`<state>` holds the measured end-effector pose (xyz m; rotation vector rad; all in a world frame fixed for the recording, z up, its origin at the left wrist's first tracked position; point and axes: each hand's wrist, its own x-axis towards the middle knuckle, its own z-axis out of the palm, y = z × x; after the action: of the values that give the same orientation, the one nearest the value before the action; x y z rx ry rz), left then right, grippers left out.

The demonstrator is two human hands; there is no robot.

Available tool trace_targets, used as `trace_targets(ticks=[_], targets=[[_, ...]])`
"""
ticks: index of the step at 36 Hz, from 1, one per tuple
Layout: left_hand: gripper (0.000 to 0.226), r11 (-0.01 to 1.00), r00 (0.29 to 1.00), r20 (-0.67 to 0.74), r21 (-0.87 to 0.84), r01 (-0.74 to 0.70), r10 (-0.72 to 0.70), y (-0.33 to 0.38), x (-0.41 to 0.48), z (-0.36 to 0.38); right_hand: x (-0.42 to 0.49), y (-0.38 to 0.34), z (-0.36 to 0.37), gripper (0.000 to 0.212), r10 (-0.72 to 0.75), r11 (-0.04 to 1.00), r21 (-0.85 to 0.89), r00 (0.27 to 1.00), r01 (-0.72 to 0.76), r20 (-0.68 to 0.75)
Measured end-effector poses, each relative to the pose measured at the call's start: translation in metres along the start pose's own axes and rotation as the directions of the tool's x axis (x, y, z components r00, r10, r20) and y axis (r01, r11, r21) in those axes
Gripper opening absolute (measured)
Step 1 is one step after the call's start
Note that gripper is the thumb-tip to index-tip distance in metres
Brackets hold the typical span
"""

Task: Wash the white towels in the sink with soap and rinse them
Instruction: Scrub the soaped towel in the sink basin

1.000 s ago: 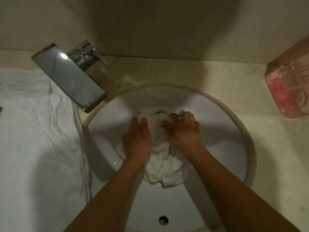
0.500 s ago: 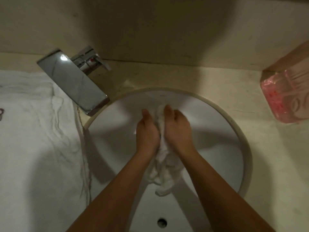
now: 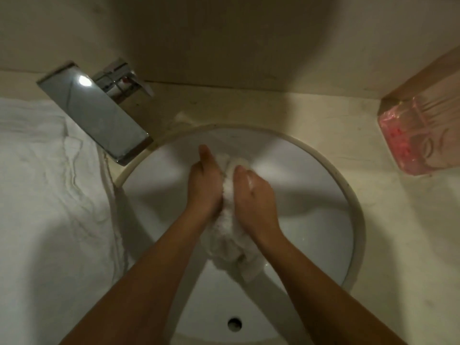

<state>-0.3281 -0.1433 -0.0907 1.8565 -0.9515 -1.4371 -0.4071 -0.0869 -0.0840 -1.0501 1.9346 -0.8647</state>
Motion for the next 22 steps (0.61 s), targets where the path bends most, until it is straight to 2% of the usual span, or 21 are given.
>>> trace_targets(ticks=[3,5,7,9,12,13,15,17,19,22], targets=[[0.053,0.992,0.995,0.084,0.113,-0.062,0.053,-0.001,-0.008,0.000,0.016,0.002,-0.006,0.049,0.018,0.997,-0.077,1.000,-0.020,-0.019],[0.067,0.995,0.988,0.148,0.081,-0.053,0.041,-0.008,-0.024,0.002,0.044,0.012,-0.014,0.050,0.081,0.981,-0.174,0.996,-0.084,-0.023],[0.071,0.999,0.979,0.205,0.034,-0.022,0.014,-0.012,-0.035,0.003,0.062,0.025,-0.019,0.049,0.092,0.969,-0.234,0.995,-0.084,0.026],[0.068,1.000,0.988,0.156,-0.018,0.011,-0.008,-0.010,-0.036,0.000,0.067,0.037,-0.023,0.045,0.057,0.947,-0.320,0.996,-0.033,0.066],[0.066,0.999,0.998,-0.060,0.035,0.010,-0.008,-0.012,-0.018,-0.015,0.060,0.050,-0.034,0.029,0.006,0.948,-0.319,1.000,-0.007,-0.005],[0.062,0.997,0.993,-0.116,0.083,0.002,0.008,-0.018,-0.012,-0.022,0.053,0.053,-0.038,0.032,0.020,0.950,-0.311,0.999,-0.031,-0.039],[0.052,0.974,0.983,-0.161,0.221,-0.051,0.088,-0.037,-0.001,-0.035,0.038,0.060,-0.042,0.052,0.083,0.931,-0.344,0.990,-0.118,-0.116],[0.057,0.907,0.968,-0.161,0.406,-0.110,0.190,-0.049,0.002,-0.041,0.019,0.068,-0.040,0.074,0.220,0.893,-0.378,0.970,-0.243,-0.104],[0.070,0.816,0.953,-0.125,0.555,-0.163,0.276,-0.051,0.006,-0.038,0.000,0.072,-0.035,0.088,0.425,0.838,-0.369,0.905,-0.401,-0.017],[0.064,0.632,0.924,0.080,0.707,-0.316,0.373,-0.045,0.014,-0.023,-0.020,0.074,-0.025,0.083,0.526,0.810,-0.340,0.848,-0.478,0.062]])
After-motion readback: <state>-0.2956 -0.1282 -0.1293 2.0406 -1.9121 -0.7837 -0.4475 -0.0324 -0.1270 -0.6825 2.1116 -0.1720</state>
